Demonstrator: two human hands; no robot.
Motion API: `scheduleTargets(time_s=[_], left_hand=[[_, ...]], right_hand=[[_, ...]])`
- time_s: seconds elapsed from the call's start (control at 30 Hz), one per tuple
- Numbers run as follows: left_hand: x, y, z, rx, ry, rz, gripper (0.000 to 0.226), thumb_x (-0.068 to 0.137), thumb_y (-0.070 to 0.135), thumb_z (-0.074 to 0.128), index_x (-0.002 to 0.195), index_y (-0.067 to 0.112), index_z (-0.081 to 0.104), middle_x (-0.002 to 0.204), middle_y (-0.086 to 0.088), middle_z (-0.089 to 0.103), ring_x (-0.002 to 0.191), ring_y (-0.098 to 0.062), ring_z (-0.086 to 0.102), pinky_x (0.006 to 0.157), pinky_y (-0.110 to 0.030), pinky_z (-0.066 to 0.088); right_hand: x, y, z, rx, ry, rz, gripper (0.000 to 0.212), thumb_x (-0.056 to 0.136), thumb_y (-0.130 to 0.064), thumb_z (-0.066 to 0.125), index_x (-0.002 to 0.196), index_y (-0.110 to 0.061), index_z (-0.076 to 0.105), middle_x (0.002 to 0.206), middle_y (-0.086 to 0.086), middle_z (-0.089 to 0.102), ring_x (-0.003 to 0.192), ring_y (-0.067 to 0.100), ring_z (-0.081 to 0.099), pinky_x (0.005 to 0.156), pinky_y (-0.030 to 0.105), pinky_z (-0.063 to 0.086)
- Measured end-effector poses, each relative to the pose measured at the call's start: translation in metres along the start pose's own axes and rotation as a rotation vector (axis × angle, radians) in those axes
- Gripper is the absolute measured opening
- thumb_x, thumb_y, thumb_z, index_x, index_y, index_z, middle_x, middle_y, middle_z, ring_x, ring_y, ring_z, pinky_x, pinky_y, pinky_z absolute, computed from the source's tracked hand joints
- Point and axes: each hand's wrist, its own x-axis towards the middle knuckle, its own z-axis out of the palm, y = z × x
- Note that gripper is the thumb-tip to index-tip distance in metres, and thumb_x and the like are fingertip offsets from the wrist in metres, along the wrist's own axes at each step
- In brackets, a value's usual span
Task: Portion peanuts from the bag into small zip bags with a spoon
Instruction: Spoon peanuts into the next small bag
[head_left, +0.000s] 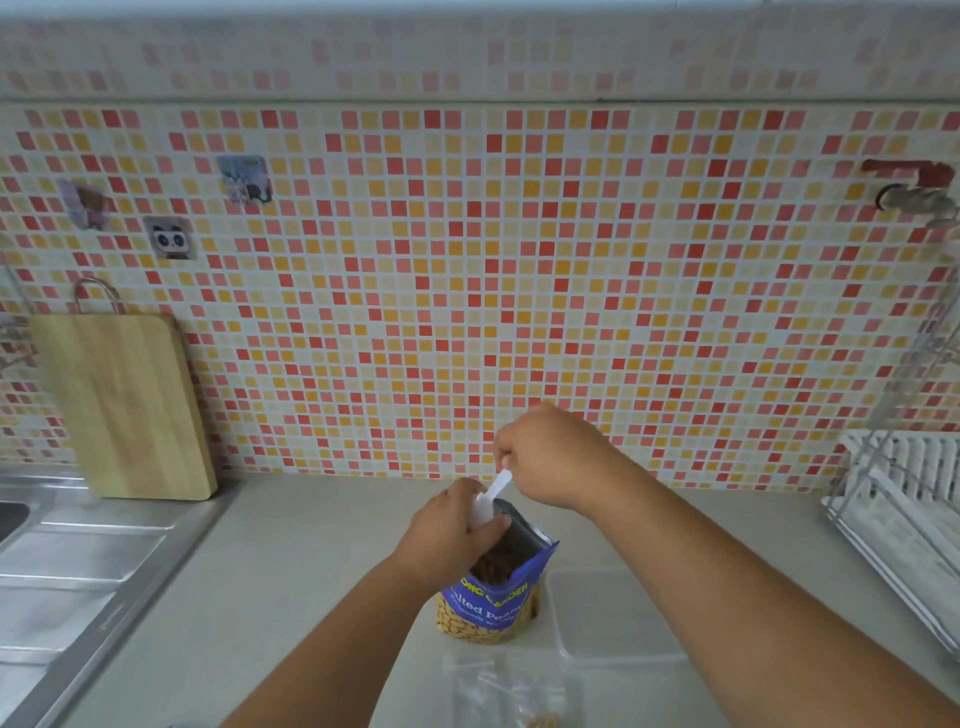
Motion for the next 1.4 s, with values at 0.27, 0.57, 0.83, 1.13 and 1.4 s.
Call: scheduleTargets(time_s=[0.27,0.57,0.83,1.13,1.4], left_hand=[[-0.011,-0.008,-0.013,-0.548,0.113,-0.071,0.019,0.092,0.038,0.053,0.106,0.025,0.050,0.098,0.003,0.060,0.085,-0.013,0.060,0.065,-0.023,0.047],[-0.021,-0.016,-0.009,-0.380,0.017,-0.042,0.024,0.093,0.037,0.053,0.108,0.017,0.053,0.080,0.003,0.063,0.052,-0.002,0.051,0.047,-0.009,0.038],[-0.023,-0.016,-0.008,-0.373,0.000,-0.039,0.023,0.094,0.035,0.052,0.107,0.017,0.051,0.089,-0.002,0.064,0.055,-0.004,0.052,0.042,-0.008,0.036],[-0.021,-0.017,-0.013,-0.480,-0.030,-0.134,0.030,0.094,0.043,0.047,0.112,0.018,0.051,0.096,-0.002,0.065,0.085,-0.010,0.063,0.067,-0.019,0.049],[-0.016,-0.020,-0.029,-0.197,-0.013,-0.050,0.030,0.089,0.047,0.054,0.110,0.027,0.048,0.105,0.005,0.058,0.088,-0.015,0.060,0.067,-0.025,0.049]], right_hand=[[-0.012,-0.006,-0.010,-0.202,-0.029,0.164,0.026,0.085,-0.010,0.059,0.110,-0.013,0.064,0.103,0.006,0.062,0.090,0.020,0.054,0.080,0.030,0.048],[0.005,-0.027,0.106,-0.069,-0.462,0.396,0.051,0.087,-0.025,0.062,0.134,-0.015,0.047,0.134,0.009,0.046,0.124,0.025,0.045,0.099,0.031,0.041],[0.011,-0.016,0.110,0.104,-0.405,0.527,0.038,0.084,-0.022,0.064,0.120,-0.012,0.060,0.122,0.009,0.061,0.110,0.026,0.060,0.084,0.030,0.049],[0.005,0.026,0.096,0.302,-0.322,0.607,0.026,0.085,-0.022,0.058,0.101,-0.006,0.070,0.084,0.007,0.059,0.082,0.024,0.061,0.071,0.026,0.046],[0.013,0.053,0.081,0.049,-0.541,0.646,0.005,0.090,-0.015,0.049,0.089,-0.013,0.054,0.068,0.001,0.043,0.067,0.015,0.044,0.075,0.024,0.035]])
